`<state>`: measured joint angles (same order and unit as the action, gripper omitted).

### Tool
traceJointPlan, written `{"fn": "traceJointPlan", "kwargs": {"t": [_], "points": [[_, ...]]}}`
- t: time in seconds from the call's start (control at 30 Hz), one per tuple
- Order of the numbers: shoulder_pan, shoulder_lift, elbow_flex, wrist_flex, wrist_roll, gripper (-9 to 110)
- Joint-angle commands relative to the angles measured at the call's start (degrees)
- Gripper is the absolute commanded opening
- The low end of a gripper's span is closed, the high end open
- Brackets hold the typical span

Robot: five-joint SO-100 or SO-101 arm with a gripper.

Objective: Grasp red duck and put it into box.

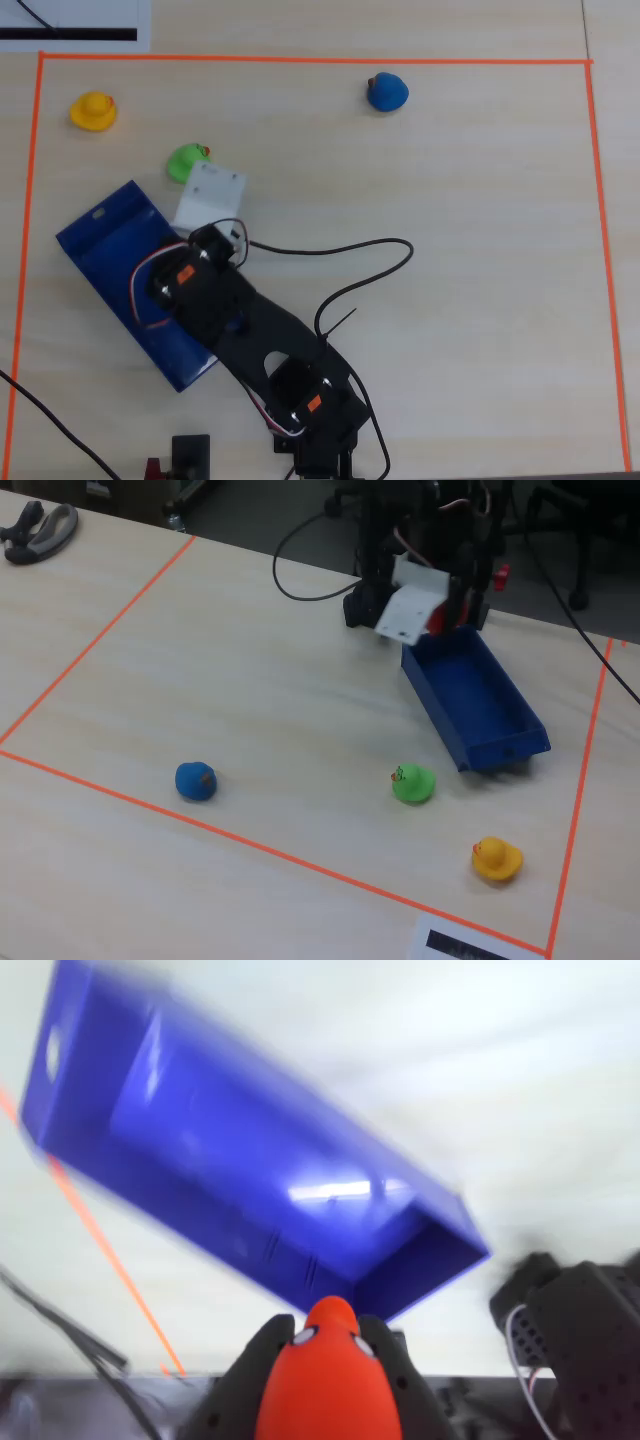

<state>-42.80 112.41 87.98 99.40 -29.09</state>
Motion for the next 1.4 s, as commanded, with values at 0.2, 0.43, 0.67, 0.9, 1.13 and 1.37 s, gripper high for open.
{"fn": "traceJointPlan", "kwargs": {"t": [0.2, 0.43, 0.67, 0.9, 1.13, 1.37], "points": [[-13.18, -1.41, 0.53, -5.89, 1.58, 0], [-13.89, -4.66, 4.83, -18.19, -0.35, 0], [-9.93, -7.38, 13.71, -30.06, -3.60, 12], [-5.36, -7.21, 20.48, -35.33, -6.06, 25], [4.92, -1.76, 22.06, -36.56, -11.78, 11], [22.68, 14.94, 25.58, -44.65, -24.52, 0]]}}
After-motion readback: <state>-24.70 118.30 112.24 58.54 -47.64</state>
